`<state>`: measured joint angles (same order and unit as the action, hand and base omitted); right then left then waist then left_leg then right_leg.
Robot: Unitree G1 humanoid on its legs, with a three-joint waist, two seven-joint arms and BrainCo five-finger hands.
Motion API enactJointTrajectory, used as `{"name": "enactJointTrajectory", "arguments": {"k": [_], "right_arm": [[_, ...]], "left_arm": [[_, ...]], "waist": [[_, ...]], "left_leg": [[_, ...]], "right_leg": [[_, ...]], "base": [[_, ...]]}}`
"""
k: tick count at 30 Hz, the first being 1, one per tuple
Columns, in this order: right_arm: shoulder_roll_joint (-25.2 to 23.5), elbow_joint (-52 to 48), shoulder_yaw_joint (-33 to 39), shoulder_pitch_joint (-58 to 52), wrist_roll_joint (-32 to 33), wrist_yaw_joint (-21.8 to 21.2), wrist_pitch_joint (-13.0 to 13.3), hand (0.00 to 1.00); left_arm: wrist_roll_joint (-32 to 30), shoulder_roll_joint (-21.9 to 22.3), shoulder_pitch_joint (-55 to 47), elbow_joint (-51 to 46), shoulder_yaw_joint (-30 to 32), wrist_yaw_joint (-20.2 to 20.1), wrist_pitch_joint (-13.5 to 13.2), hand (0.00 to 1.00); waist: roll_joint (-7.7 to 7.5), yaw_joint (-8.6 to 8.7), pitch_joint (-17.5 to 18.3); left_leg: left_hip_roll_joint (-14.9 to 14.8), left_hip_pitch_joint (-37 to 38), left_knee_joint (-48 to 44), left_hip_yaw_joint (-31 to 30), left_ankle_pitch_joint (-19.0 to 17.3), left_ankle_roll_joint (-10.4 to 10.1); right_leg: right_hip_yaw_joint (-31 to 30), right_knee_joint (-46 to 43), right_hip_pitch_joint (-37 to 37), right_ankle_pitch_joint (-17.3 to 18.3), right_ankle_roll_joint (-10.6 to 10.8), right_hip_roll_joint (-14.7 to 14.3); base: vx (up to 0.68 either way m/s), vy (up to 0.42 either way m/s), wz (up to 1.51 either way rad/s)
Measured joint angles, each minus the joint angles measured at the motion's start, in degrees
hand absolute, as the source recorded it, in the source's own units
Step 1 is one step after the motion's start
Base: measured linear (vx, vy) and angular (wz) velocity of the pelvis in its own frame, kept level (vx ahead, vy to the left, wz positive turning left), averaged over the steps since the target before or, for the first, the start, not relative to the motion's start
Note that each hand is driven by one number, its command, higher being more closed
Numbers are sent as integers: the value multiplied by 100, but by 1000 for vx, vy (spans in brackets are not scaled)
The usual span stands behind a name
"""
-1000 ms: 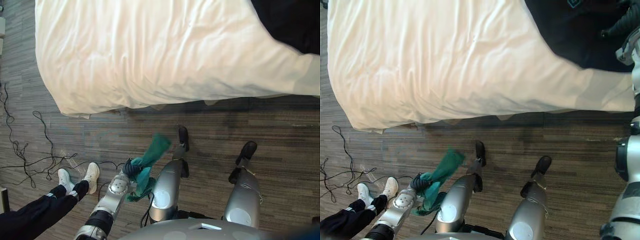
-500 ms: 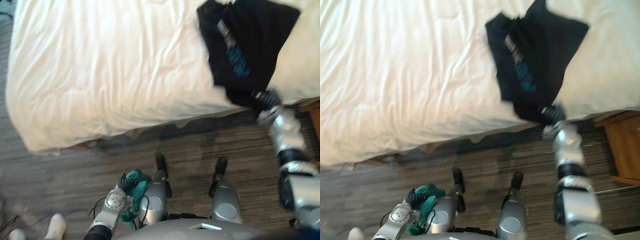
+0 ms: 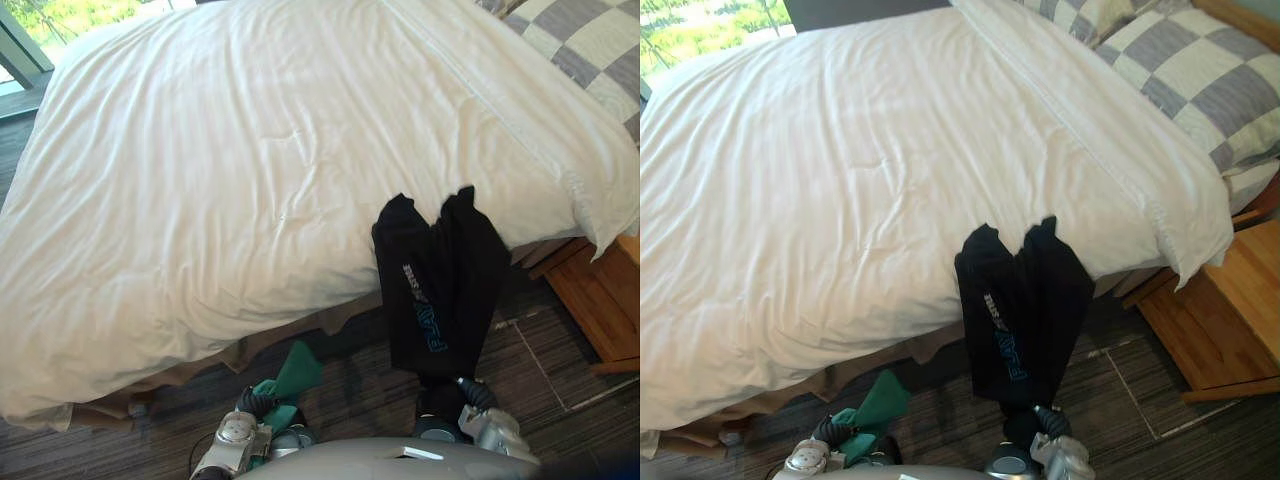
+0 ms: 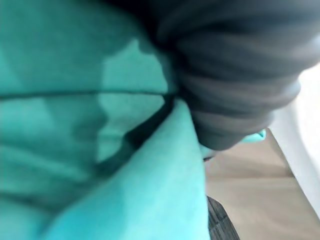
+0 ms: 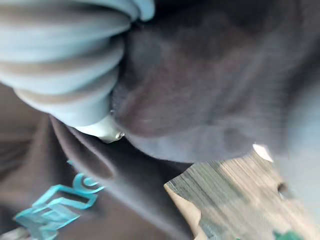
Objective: Tidy the bed and pick cloth on bed and put in laundry
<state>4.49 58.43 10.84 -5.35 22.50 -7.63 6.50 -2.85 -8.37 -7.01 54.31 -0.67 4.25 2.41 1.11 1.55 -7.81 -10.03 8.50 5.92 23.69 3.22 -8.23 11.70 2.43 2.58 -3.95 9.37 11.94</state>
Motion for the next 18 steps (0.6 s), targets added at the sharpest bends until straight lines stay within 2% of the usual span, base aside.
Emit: {"name": "enactJointTrajectory", "arguments": {"k": [3, 5, 7, 9, 11, 12, 14, 18], "right_arm": [[-6, -39, 2, -127, 233, -159, 11, 100], [-70, -148, -30, -255, 263, -341, 25, 100], [-109, -174, -44, -282, 262, -350, 24, 100], [-133, -347, -104, -386, 237, -362, 24, 100], [-134, -436, -208, -491, 164, -372, 32, 100], [-151, -544, -229, -563, 85, -372, 69, 100], [-168, -568, -251, -631, 37, -367, 83, 100], [-180, -625, -401, -612, -137, -351, 89, 100]], "left_arm": [[520, -1, 7, 124, 20, 92, 3, 100], [1072, 31, 25, 109, -27, 126, 6, 100], [1329, 61, 34, 94, -34, 185, 18, 100], [1706, 129, 55, 88, -78, 343, 47, 100], [1959, 104, 55, 88, -155, 365, 44, 100], [2113, 118, 80, 90, -166, 361, -12, 100], [2293, 178, 79, 86, -224, 354, -202, 100], [2743, 220, -136, 15, -205, 298, -673, 100]], "waist": [[-33, 66, 78], [-69, 77, 115], [-85, 76, 118], [-123, 90, 120], [-164, 148, 174], [-179, 218, 220], [-179, 207, 282], [-181, 131, 336]], "left_leg": [[13, 118, 3, -26, -13, 7], [13, 151, 4, -105, -62, -21], [23, 149, 5, -163, -62, -19], [55, 123, 5, -365, -64, -7], [74, 13, 4, -644, -43, 38], [109, -130, 4, -930, -11, 70], [162, -327, 4, -1253, 37, 117], [292, -583, 0, -1851, 158, 169]], "right_leg": [[-1, -20, 118, 48, -22, 12], [48, -221, 159, 206, 25, 40], [80, -375, 119, 292, 38, 70], [154, -670, 80, 484, 45, 143], [20, -865, 45, 770, 101, 100], [-215, -962, 31, 978, 92, 2], [-362, -1000, 8, 1170, 66, -80], [-132, -985, 181, 1365, -13, -67]], "base": [[-54, 3, 2], [-80, 3, 17], [-44, 4, 23], [-19, -8, 41], [13, -45, 70], [40, -67, 110], [68, -54, 101], [141, -37, 77]]}}
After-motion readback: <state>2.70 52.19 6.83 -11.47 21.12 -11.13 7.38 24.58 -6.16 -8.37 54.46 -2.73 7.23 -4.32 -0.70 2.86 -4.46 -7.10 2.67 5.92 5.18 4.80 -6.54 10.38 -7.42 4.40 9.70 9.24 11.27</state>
